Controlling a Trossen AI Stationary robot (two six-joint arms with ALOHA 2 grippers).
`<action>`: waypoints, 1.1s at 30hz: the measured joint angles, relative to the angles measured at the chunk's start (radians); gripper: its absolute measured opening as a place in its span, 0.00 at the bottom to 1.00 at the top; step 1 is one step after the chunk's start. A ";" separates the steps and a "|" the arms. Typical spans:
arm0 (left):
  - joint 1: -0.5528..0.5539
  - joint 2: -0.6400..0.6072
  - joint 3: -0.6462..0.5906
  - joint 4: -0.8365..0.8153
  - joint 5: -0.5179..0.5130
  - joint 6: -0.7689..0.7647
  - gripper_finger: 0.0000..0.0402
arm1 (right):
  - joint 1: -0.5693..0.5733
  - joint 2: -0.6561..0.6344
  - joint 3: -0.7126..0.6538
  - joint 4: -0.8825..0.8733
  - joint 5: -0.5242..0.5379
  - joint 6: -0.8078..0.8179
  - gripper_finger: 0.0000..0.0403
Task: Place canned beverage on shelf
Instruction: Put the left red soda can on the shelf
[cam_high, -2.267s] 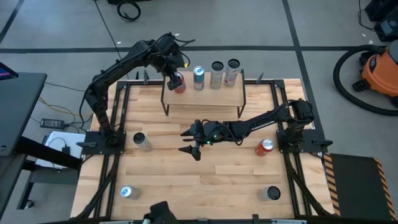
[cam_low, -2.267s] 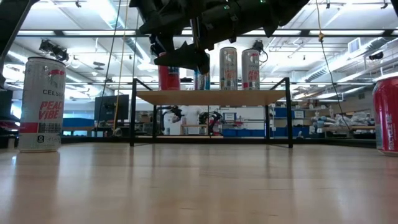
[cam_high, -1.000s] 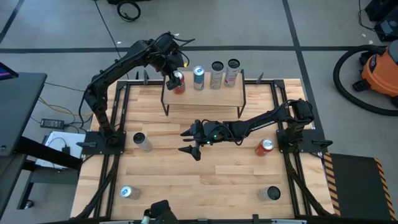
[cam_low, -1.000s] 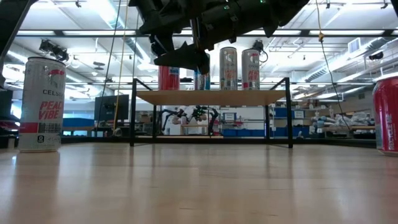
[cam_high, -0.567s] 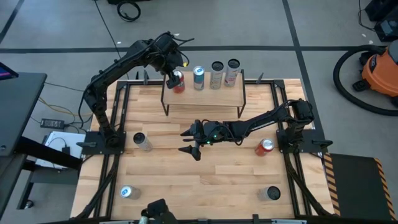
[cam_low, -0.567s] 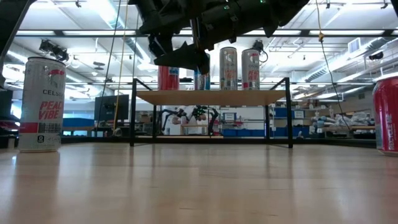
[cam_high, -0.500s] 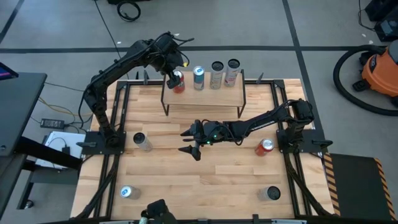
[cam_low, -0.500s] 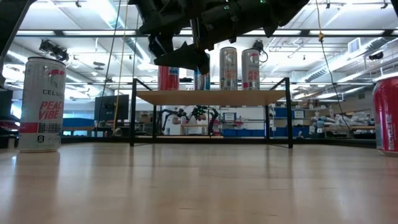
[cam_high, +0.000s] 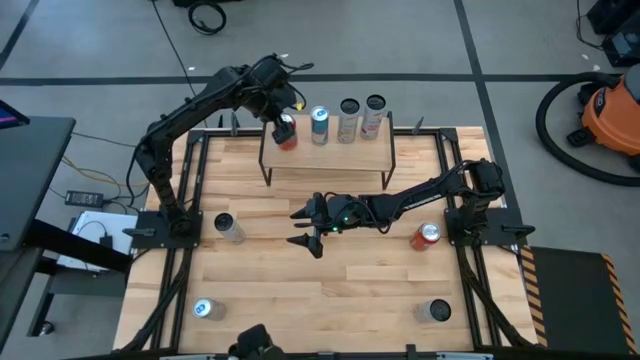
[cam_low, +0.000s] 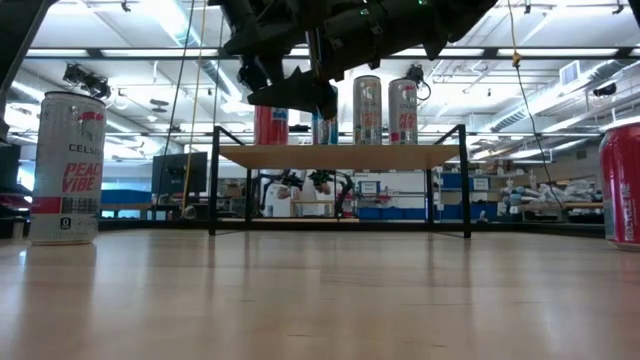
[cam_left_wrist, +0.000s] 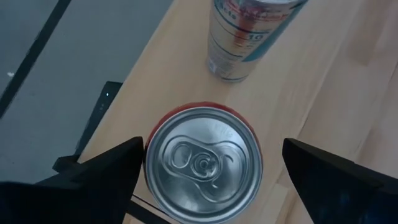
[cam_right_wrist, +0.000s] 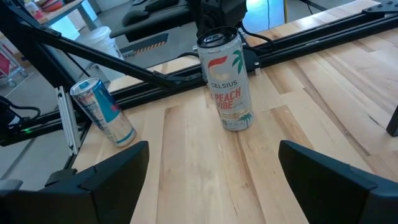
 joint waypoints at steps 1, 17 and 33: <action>-0.003 0.000 0.000 0.000 -0.001 -0.008 0.96 | 0.000 0.000 0.000 0.000 0.000 0.000 0.91; -0.022 0.001 0.000 -0.008 -0.045 0.019 0.93 | 0.000 0.000 0.000 0.000 0.000 0.000 0.91; -0.022 0.001 0.001 -0.010 -0.041 0.222 0.74 | 0.000 0.000 0.000 0.000 0.000 0.000 0.91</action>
